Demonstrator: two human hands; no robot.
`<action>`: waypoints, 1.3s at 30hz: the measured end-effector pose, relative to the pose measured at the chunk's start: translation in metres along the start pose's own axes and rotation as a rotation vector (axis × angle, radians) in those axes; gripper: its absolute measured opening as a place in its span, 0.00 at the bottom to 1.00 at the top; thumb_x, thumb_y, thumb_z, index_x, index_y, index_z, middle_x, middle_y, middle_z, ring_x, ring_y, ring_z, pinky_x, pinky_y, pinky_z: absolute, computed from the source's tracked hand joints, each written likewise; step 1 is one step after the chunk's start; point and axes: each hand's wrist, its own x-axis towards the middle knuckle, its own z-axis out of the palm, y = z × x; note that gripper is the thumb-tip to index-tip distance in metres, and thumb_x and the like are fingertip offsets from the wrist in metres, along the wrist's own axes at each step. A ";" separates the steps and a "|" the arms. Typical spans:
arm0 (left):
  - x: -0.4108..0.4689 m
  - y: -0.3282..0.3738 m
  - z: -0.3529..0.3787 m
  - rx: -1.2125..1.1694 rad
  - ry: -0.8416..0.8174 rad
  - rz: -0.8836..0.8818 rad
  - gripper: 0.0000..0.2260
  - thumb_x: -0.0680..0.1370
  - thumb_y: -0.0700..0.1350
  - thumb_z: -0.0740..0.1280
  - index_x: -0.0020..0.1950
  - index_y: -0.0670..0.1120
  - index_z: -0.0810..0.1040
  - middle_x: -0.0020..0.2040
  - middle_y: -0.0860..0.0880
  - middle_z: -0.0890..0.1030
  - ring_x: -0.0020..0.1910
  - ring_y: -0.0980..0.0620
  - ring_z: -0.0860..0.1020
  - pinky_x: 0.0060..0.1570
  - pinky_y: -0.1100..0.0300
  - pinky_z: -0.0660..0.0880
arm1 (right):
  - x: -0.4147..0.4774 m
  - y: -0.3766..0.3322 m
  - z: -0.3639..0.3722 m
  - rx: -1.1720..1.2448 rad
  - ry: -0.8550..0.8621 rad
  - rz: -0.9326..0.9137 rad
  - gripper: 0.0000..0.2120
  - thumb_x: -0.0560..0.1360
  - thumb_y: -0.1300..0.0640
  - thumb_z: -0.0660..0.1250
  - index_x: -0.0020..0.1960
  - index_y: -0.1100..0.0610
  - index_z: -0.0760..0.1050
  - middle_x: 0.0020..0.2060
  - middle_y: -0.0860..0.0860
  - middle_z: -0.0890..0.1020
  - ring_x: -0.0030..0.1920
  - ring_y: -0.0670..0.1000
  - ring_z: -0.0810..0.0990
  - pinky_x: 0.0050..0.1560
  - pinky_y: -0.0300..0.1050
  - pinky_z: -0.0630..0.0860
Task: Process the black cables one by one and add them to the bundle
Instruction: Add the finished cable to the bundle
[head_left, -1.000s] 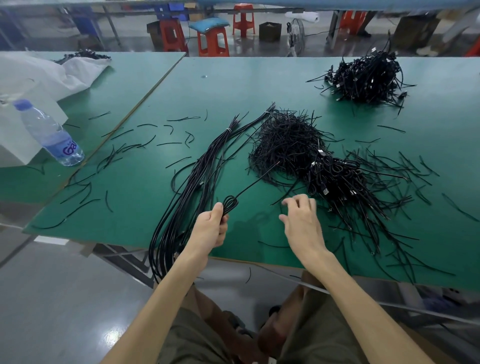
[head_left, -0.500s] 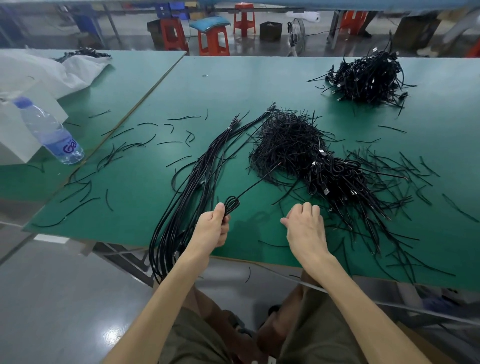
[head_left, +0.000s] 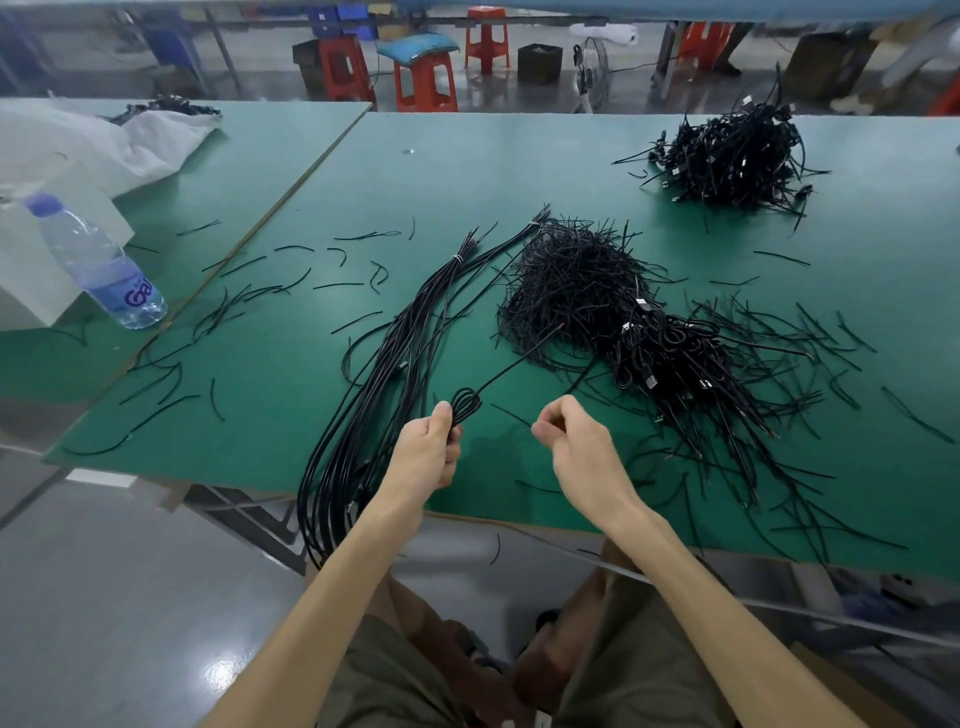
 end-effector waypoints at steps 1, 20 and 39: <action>0.000 0.000 0.002 0.005 0.003 0.002 0.19 0.87 0.53 0.54 0.40 0.46 0.70 0.25 0.56 0.62 0.23 0.56 0.58 0.23 0.64 0.56 | -0.003 -0.004 0.002 0.059 -0.005 -0.023 0.07 0.84 0.58 0.62 0.46 0.53 0.71 0.40 0.47 0.76 0.36 0.41 0.72 0.40 0.37 0.69; -0.017 0.005 0.026 0.070 -0.272 0.237 0.22 0.86 0.55 0.52 0.37 0.47 0.71 0.24 0.58 0.70 0.22 0.61 0.62 0.24 0.69 0.59 | -0.015 -0.002 0.026 0.577 0.012 0.042 0.13 0.80 0.56 0.70 0.61 0.60 0.73 0.35 0.49 0.81 0.35 0.45 0.78 0.37 0.40 0.76; -0.015 0.016 0.011 0.017 -0.456 0.017 0.20 0.85 0.58 0.58 0.42 0.45 0.71 0.30 0.51 0.59 0.27 0.53 0.56 0.26 0.64 0.57 | -0.009 0.000 -0.008 0.620 -0.389 -0.018 0.27 0.72 0.62 0.78 0.67 0.45 0.78 0.43 0.53 0.83 0.43 0.53 0.77 0.46 0.46 0.77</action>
